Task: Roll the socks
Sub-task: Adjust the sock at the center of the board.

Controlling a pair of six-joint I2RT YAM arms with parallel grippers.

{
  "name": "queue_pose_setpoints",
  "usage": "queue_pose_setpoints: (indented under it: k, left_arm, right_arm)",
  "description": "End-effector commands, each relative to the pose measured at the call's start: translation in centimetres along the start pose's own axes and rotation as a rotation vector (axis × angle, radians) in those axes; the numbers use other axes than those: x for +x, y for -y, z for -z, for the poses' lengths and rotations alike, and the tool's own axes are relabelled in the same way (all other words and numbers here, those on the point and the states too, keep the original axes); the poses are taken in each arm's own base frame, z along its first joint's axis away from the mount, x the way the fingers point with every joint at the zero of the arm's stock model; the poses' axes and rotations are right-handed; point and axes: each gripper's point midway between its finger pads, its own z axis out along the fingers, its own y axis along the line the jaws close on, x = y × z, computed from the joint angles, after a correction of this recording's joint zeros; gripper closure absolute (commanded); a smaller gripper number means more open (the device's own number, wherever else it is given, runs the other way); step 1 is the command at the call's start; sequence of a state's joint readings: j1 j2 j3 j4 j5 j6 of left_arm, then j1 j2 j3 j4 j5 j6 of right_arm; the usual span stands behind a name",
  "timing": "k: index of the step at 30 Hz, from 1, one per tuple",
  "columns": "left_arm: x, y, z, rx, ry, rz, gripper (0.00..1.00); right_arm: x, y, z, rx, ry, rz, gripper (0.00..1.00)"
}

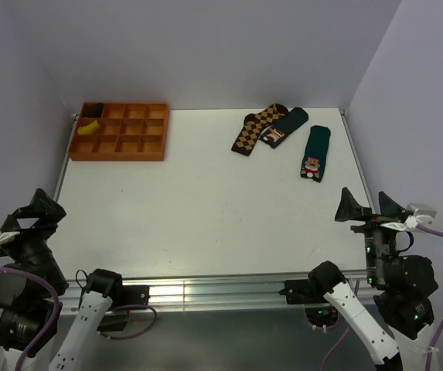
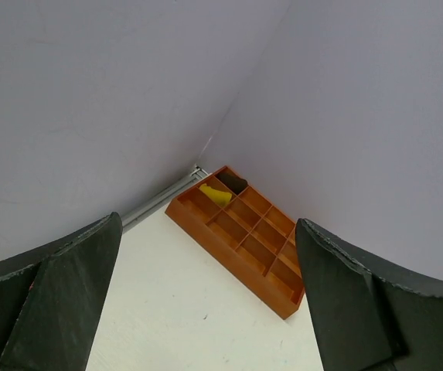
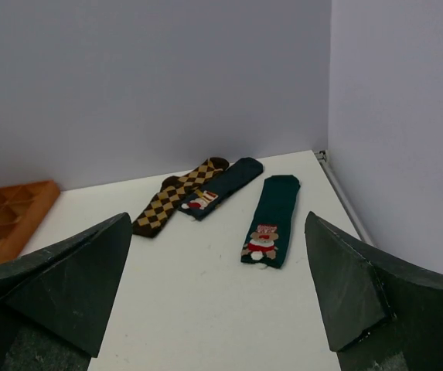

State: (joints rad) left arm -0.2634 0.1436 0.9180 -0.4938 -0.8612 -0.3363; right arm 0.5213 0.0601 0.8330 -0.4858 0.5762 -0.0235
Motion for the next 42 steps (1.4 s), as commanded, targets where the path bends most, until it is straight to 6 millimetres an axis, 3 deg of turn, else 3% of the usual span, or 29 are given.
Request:
queue_pose_setpoints:
  k: [1, 6, 12, 14, 15, 17, 18, 20, 21, 23, 24, 26, 27, 28, 29, 32, 33, 34, 35, 36, 38, 42]
  left_arm:
    - [-0.6, 0.3, 0.0, 0.015, 0.027, 0.038, 0.0]
    - [0.9, 1.3, -0.7, 0.033, -0.014, 0.013, 0.01]
    - [3.8, 3.4, -1.7, 0.087, -0.094, -0.028, 0.01]
    - [5.2, 4.4, -2.0, 0.12, -0.142, -0.042, 0.01]
    - [5.9, 4.8, -2.1, 0.131, -0.163, -0.046, 0.01]
    - [7.7, 6.3, -2.2, 0.184, -0.228, -0.061, 0.01]
    - [8.4, 6.7, -2.3, 0.201, -0.257, -0.074, 0.01]
    - [10.5, 8.2, -2.3, 0.255, -0.339, -0.102, 0.0]
    - [11.0, 8.7, -2.3, 0.274, -0.363, -0.113, 0.01]
    - [13.1, 9.5, -2.3, 0.303, -0.438, -0.155, 0.01]
    - [13.8, 9.6, -2.3, 0.307, -0.46, -0.164, 0.0]
    - [15.3, 9.8, -2.4, 0.309, -0.502, -0.183, 0.01]
    - [16.1, 9.7, -2.2, 0.317, -0.524, -0.19, 0.01]
    - [16.5, 9.8, -2.2, 0.321, -0.533, -0.192, 0.01]
    - [17.1, 9.8, -2.1, 0.329, -0.543, -0.194, 0.01]
    - [17.5, 10.0, -2.2, 0.347, -0.529, -0.19, 0.01]
    - [18.2, 9.7, -2.2, 0.346, -0.535, -0.203, 0.01]
    - [18.3, 9.5, -2.3, 0.342, -0.527, -0.213, 0.01]
    - [18.3, 9.4, -2.3, 0.34, -0.524, -0.214, 0.01]
    - [18.5, 9.3, -2.3, 0.334, -0.529, -0.22, 0.01]
    - [18.6, 9.3, -2.4, 0.333, -0.53, -0.225, 0.0]
    - [19.1, 9.0, -2.4, 0.33, -0.534, -0.23, 0.0]
  right_arm:
    - [0.1, -0.6, -1.0, 0.004, 0.001, 0.007, 0.0]
    - [2.0, -2.2, -2.1, -0.022, -0.069, -0.022, 0.0]
    - [4.7, -8.3, -5.0, -0.184, -0.201, -0.106, 0.0]
    - [6.0, -10.5, -6.6, -0.218, -0.264, -0.131, 0.0]
    - [7.6, -11.7, -7.8, -0.223, -0.323, -0.116, 0.0]
    - [8.3, -13.2, -9.0, -0.238, -0.372, -0.125, 0.0]
    - [10.4, -13.7, -10.3, -0.203, -0.435, -0.098, 0.0]
    - [11.1, -14.3, -11.7, -0.168, -0.469, -0.096, 0.0]
    - [13.3, -14.5, -12.9, -0.134, -0.528, -0.067, 0.0]
    - [14.3, -15.1, -14.5, -0.126, -0.572, -0.065, 0.0]
    - [16.6, -14.0, -16.0, -0.074, -0.631, -0.051, 0.0]
    - [17.8, -13.4, -17.8, -0.05, -0.683, -0.07, 0.0]
    - [20.1, -12.5, -18.6, -0.013, -0.744, -0.054, 0.0]
    - [20.9, -10.5, -19.7, 0.049, -0.761, -0.066, 0.0]
    - [22.5, -9.9, -20.6, 0.061, -0.807, -0.076, 0.0]
    - [24.4, -6.5, -22.9, 0.118, -0.855, -0.138, 0.05]
    - [26.5, -5.4, -23.2, 0.143, -0.903, -0.138, 0.05]
    - [27.3, -3.6, -23.5, 0.182, -0.926, -0.15, 0.09]
    - [27.5, -3.3, -24.2, 0.18, -0.939, -0.168, 0.11]
    - [29.6, -3.0, -24.1, 0.184, -0.996, -0.178, 0.13]
    - [30.4, -0.4, -25.0, 0.238, -0.999, -0.215, 0.14]
    - [33.5, 2.3, -25.5, 0.303, -1.057, -0.22, 0.15]
